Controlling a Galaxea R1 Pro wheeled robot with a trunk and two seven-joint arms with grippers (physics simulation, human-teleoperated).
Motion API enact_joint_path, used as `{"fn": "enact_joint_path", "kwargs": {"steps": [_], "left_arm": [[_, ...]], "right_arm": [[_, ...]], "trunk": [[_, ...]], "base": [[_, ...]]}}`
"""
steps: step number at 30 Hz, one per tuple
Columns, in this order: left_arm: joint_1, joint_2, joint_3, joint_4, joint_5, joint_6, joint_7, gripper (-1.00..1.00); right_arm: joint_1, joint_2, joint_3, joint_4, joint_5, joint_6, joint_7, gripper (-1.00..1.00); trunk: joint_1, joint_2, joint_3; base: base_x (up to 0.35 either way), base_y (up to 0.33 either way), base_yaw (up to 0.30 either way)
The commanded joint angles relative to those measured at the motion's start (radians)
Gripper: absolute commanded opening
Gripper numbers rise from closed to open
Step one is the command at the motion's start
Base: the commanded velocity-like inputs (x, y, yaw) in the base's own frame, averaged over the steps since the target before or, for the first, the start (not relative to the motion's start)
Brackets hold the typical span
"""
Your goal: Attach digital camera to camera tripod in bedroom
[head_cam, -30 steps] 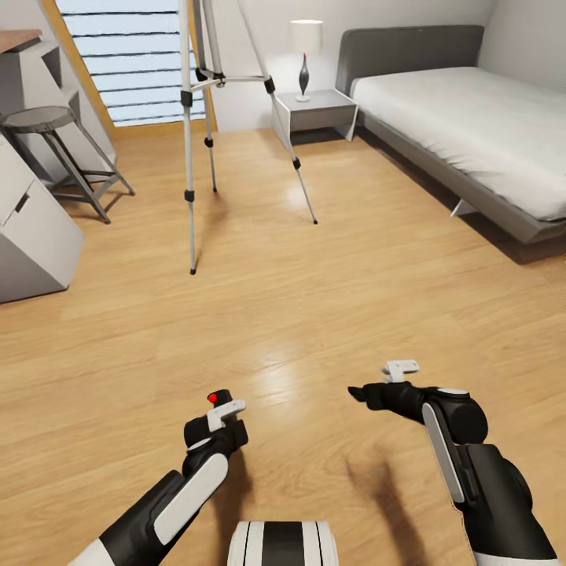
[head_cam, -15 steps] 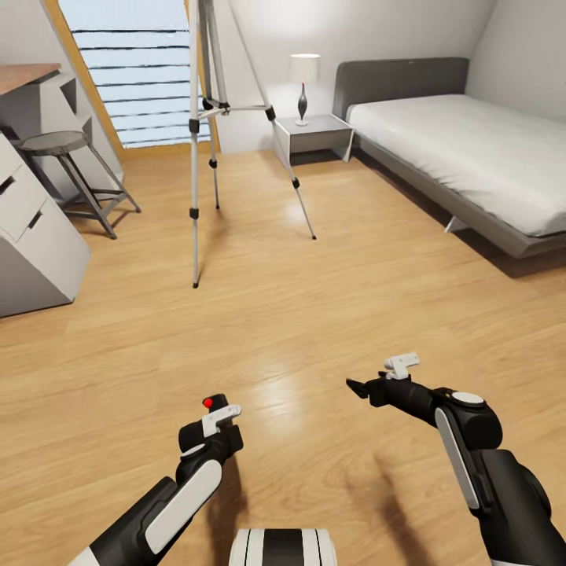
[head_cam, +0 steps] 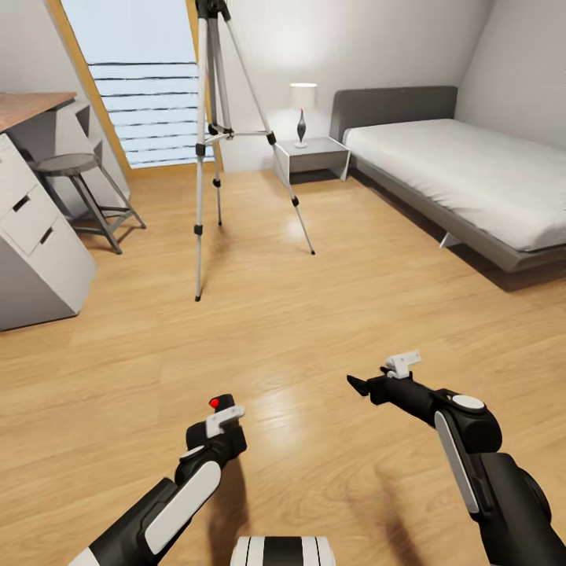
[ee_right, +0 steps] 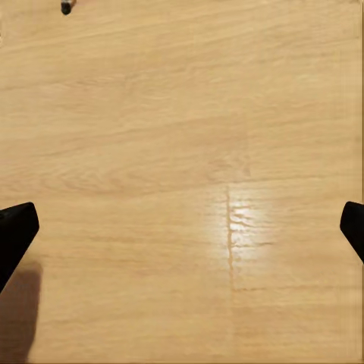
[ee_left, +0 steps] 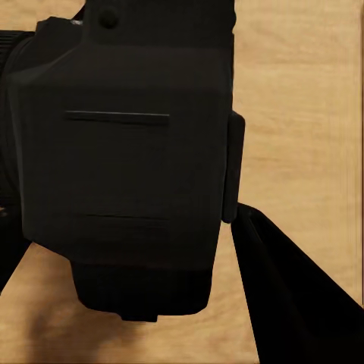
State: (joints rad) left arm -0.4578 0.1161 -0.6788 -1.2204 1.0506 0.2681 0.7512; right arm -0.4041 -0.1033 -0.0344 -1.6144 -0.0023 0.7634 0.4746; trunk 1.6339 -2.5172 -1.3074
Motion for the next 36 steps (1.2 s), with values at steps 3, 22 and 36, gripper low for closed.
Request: {"fn": "enact_joint_path", "kwargs": {"steps": [3, 22, 36], "left_arm": [[-0.001, 0.003, -0.002, 0.001, 0.004, 0.008, -0.036, -1.0], [-0.001, 0.005, -0.001, 0.015, 0.049, 0.085, -0.17, -1.0], [0.0, 0.013, 0.012, 0.01, 0.062, 0.119, -0.226, -1.0]], "right_arm": [[0.002, 0.001, -0.002, -0.001, 0.001, -0.033, -0.058, 1.0], [0.02, 0.001, 0.025, -0.001, 0.001, -0.073, -0.233, 1.0], [0.026, 0.002, 0.03, -0.001, 0.001, -0.067, -0.24, 1.0]], "trunk": [[-0.001, 0.0, 0.011], [-0.01, 0.005, 0.084], [-0.016, 0.008, 0.139]], "base": [[0.0, 0.0, 0.0], [0.0, 0.0, 0.0], [0.0, 0.0, 0.0]]}}
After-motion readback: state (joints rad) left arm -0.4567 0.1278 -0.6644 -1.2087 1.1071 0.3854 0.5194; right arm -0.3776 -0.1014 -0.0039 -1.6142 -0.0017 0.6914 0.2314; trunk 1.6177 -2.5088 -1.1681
